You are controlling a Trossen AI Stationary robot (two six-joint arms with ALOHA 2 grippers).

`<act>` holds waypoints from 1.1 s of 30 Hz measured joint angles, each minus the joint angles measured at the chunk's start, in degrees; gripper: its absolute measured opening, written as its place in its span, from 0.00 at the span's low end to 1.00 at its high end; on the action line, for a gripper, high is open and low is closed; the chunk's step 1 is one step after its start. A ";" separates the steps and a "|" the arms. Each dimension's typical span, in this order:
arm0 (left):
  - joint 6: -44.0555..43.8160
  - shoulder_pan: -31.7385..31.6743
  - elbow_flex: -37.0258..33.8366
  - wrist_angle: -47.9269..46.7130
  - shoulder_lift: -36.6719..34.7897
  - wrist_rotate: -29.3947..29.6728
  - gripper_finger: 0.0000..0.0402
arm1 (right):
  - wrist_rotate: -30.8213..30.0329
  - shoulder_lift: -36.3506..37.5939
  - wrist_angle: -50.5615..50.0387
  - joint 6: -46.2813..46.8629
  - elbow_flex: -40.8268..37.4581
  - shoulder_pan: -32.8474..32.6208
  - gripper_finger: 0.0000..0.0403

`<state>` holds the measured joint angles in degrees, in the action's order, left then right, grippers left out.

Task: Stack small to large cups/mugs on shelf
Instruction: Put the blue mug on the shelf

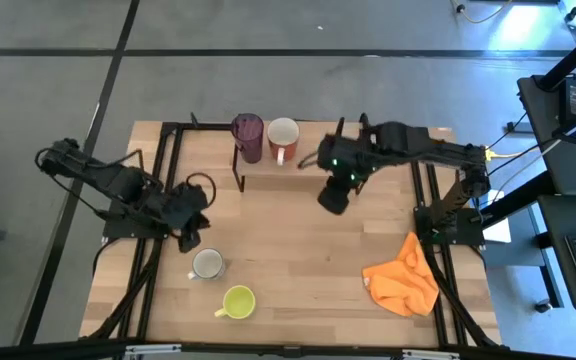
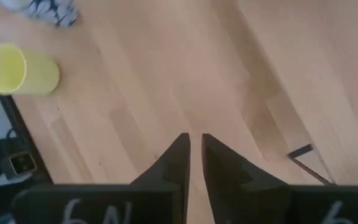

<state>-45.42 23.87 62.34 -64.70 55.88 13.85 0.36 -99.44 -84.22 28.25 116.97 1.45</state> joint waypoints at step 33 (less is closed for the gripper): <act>-23.03 8.88 -11.62 4.79 9.01 -12.43 0.25 | -11.28 0.00 -3.57 10.53 -0.07 -9.64 0.35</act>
<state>-68.45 32.75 50.72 -59.91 64.89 1.42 -10.92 -99.44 -87.79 38.78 116.90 -8.19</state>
